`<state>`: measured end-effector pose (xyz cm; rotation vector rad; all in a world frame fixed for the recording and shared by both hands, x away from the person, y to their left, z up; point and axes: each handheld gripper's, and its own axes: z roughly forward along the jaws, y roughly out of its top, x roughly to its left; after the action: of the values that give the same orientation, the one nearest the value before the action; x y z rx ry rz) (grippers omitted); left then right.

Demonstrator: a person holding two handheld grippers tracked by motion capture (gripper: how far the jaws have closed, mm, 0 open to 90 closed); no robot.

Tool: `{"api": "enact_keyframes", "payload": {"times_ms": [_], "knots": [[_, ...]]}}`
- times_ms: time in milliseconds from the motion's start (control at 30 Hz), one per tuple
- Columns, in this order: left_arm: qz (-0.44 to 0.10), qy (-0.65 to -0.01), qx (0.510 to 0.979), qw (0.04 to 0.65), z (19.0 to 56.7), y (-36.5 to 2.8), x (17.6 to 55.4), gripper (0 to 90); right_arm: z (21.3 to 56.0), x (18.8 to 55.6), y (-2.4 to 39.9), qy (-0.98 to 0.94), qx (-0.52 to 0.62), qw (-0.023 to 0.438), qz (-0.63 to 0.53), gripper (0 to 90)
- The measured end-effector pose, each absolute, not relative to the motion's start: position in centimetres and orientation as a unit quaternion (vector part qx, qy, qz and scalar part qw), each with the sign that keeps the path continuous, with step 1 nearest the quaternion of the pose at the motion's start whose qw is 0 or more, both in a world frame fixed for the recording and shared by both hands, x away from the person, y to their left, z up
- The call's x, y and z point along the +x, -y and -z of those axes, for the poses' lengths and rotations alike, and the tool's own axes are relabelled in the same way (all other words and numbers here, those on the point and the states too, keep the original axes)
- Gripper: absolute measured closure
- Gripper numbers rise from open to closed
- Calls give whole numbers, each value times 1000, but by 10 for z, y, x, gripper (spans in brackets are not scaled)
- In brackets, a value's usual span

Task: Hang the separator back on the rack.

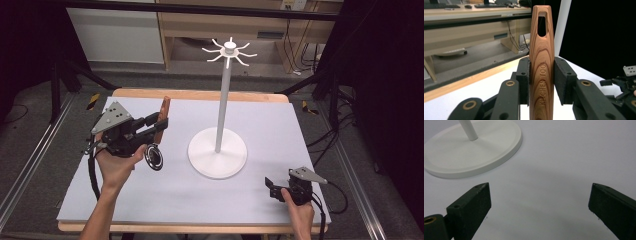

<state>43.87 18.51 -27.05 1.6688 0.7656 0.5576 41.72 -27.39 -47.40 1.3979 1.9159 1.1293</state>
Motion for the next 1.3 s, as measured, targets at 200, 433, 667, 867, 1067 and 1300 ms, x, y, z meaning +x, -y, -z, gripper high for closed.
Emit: {"api": "enact_keyframes", "payload": {"times_ms": [200,433,667,867,1067,1300], "knots": [[-233,-322,708,584,264,-181,441,672,474,419,273,-709,512,257,-411,50],[-235,-315,702,593,252,-176,445,672,474,419,272,-712,510,257,-409,50],[-240,-303,701,599,239,-169,444,672,474,418,272,-712,510,255,-410,50],[-241,-294,700,604,230,-162,442,672,474,419,272,-712,511,256,-409,50],[-243,-289,703,603,222,-156,444,672,474,418,272,-712,510,254,-410,50],[-246,-284,703,603,216,-150,446,672,474,418,273,-712,509,254,-411,50]]}}
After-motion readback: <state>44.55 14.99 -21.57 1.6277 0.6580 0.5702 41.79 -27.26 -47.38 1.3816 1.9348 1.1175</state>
